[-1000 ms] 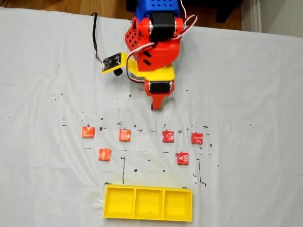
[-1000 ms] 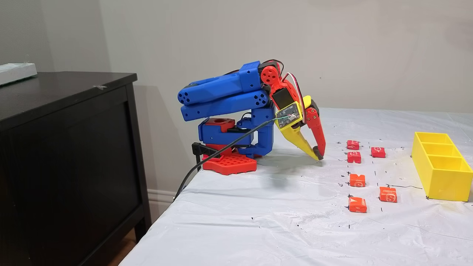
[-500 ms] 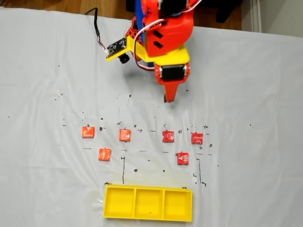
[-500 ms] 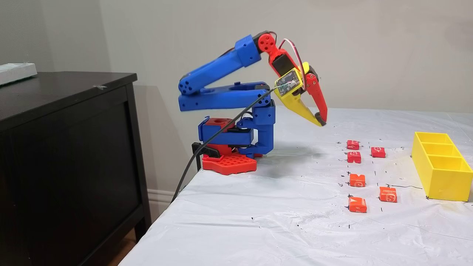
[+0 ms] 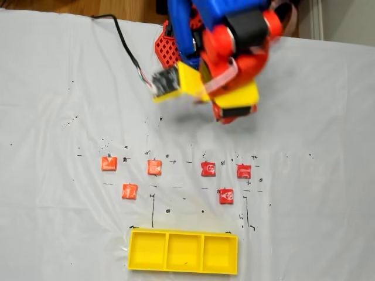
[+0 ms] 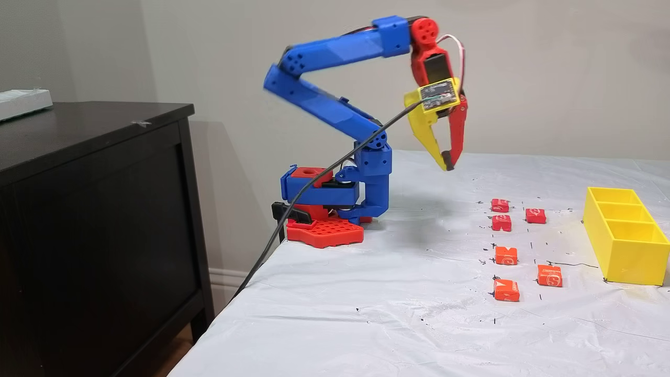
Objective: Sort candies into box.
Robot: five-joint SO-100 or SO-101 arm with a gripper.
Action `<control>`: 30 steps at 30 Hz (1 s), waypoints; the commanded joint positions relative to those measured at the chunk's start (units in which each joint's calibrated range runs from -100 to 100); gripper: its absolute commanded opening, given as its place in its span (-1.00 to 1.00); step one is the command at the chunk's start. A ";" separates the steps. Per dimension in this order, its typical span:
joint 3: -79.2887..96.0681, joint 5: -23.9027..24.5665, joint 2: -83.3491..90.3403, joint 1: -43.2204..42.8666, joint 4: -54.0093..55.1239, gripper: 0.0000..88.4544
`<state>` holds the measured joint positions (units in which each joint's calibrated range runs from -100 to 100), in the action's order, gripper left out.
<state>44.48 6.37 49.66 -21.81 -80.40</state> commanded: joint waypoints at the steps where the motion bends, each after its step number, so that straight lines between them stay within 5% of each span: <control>1: -9.03 1.37 -6.49 -2.74 1.03 -1.00; 30: -21.50 4.59 -31.68 -4.82 17.73 -1.00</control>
<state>29.43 10.72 21.40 -26.57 -63.49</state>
